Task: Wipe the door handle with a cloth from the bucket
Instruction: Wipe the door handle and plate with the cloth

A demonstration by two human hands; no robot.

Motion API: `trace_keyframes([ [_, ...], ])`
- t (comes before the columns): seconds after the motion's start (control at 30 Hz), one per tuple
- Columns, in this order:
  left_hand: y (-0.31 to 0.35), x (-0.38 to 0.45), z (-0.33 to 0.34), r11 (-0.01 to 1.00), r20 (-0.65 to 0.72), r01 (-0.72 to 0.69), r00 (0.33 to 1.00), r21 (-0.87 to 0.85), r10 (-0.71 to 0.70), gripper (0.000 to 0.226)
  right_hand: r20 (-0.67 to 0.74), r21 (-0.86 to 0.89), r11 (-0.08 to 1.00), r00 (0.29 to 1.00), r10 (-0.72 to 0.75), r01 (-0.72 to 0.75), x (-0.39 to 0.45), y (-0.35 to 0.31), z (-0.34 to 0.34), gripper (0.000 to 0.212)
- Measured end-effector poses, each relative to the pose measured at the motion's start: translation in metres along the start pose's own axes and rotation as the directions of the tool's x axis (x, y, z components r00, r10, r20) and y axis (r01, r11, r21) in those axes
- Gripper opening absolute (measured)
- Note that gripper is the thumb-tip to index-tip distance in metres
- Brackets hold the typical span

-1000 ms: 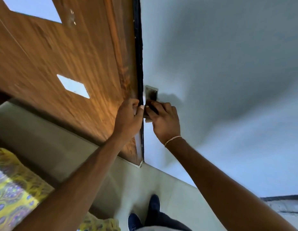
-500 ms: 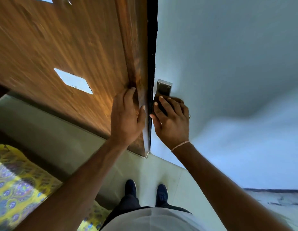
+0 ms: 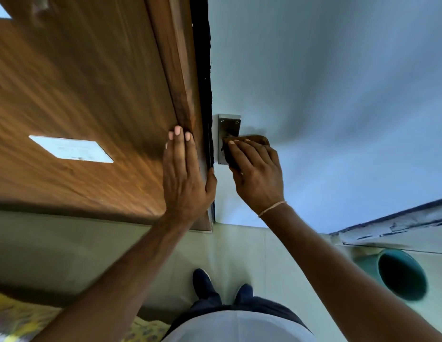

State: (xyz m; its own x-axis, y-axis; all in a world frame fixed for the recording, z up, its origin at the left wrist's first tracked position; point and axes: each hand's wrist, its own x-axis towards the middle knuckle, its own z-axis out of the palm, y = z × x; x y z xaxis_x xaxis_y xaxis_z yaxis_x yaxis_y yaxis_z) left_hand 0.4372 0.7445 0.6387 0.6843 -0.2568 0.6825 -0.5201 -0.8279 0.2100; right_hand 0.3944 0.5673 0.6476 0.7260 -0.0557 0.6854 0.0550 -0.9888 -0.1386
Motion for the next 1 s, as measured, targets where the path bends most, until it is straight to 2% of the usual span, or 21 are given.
trace_keyframes([
  [0.13, 0.002, -0.001, 0.004, 1.0, -0.003, 0.004, 1.0, 0.022, -0.004, 0.091, -0.02, -0.023, 0.998, 0.998, 0.053, -0.054, -0.001, -0.007, 0.008, 0.036],
  [0.3, -0.001, 0.0, 0.005, 0.998, -0.007, -0.023, 1.0, 0.065, 0.024, 0.086, -0.014, 0.021, 0.999, 0.999, -0.041, 0.041, -0.001, 0.006, 0.008, 0.036],
  [0.47, -0.004, -0.001, 0.005, 0.996, -0.004, -0.037, 0.999, 0.085, 0.037, 0.077, -0.072, -0.015, 0.999, 0.996, 0.048, -0.049, -0.006, -0.001, 0.01, 0.037],
  [0.63, -0.012, -0.003, 0.008, 0.997, 0.008, -0.061, 0.998, 0.055, 0.06, 0.078, -0.058, 0.033, 0.999, 0.998, -0.02, 0.022, -0.006, -0.007, 0.019, 0.035],
  [0.73, -0.02, -0.003, 0.009, 0.996, 0.009, -0.093, 0.996, 0.014, 0.093, 0.081, -0.097, -0.002, 0.999, 0.995, 0.036, -0.036, -0.013, -0.001, 0.016, 0.036],
  [0.83, -0.025, -0.003, 0.011, 0.993, 0.03, -0.12, 0.992, 0.007, 0.12, 0.083, -0.124, -0.006, 0.991, 0.984, 0.128, -0.13, -0.01, -0.023, 0.023, 0.035],
  [1.0, -0.031, -0.003, 0.014, 0.987, 0.02, -0.16, 0.987, -0.009, 0.16, 0.087, -0.085, 0.021, 0.999, 0.996, 0.03, -0.029, -0.008, -0.022, 0.023, 0.032],
])
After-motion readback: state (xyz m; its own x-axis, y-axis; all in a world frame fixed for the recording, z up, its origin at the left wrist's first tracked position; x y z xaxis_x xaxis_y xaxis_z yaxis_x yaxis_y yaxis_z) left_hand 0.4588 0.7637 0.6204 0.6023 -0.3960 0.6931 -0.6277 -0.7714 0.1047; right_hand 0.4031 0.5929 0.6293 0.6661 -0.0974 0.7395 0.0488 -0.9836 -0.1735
